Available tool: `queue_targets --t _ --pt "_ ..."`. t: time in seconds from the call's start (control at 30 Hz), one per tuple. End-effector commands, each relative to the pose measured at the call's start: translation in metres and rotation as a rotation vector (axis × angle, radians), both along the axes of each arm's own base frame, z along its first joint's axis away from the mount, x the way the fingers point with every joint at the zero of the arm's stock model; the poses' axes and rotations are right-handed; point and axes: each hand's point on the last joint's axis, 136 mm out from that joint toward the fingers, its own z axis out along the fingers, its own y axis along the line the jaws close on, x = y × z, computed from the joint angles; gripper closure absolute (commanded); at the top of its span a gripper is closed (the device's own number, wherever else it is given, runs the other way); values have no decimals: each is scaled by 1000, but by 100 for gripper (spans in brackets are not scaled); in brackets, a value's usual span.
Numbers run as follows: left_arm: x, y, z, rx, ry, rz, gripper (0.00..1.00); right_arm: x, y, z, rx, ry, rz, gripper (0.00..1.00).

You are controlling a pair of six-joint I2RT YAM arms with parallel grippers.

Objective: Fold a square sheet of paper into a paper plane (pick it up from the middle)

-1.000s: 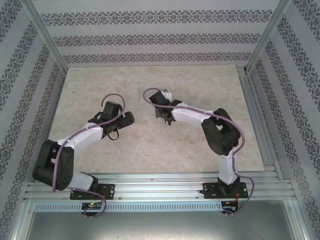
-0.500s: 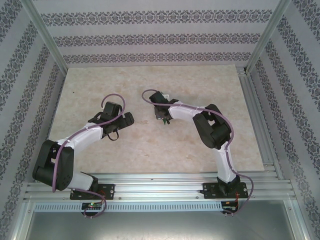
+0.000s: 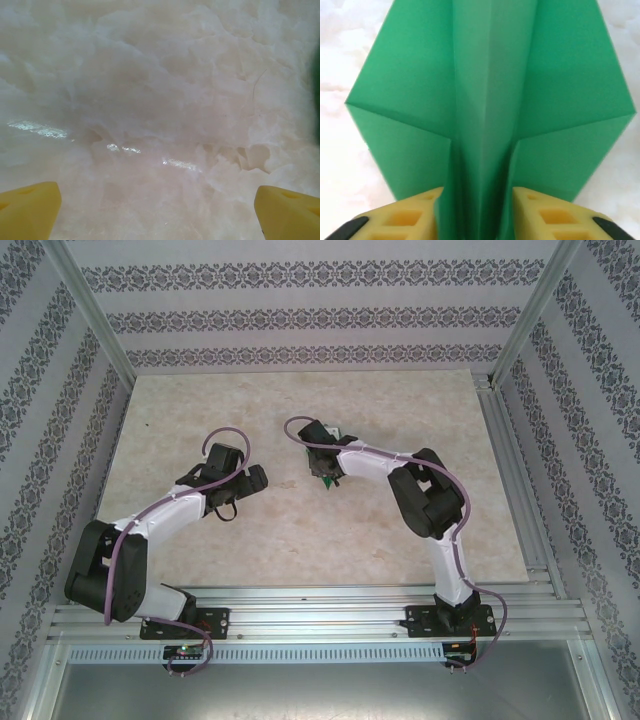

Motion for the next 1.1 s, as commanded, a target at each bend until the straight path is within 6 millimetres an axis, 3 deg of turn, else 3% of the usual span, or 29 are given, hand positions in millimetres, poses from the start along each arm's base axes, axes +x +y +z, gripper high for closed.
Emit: queue_targets --t 0.0,0.17,0.33,0.53,0.7,0.87,0.93,1.07 --pt "8 12 25 48 -56 18 0 7 3 75 104 -103 -20 54" --pt "11 20 38 93 -84 33 0 2 -6 127 146 -182 -27 40" --pt "16 31 63 150 -145 58 0 -2 -32 173 149 -288 -61 25" --pt "25 53 99 275 -255 71 0 -11 -104 218 103 -524 -143 5" --pt "31 84 107 371 -349 111 0 -24 -187 219 -22 -636 -285 2" --pt "24 123 97 461 -411 211 0 -46 -269 196 -134 -673 -469 2" --pt "19 138 93 497 -430 245 0 -55 -294 183 -175 -689 -513 2" --pt "20 155 83 482 -444 257 0 -67 -323 152 -201 -697 -554 2"
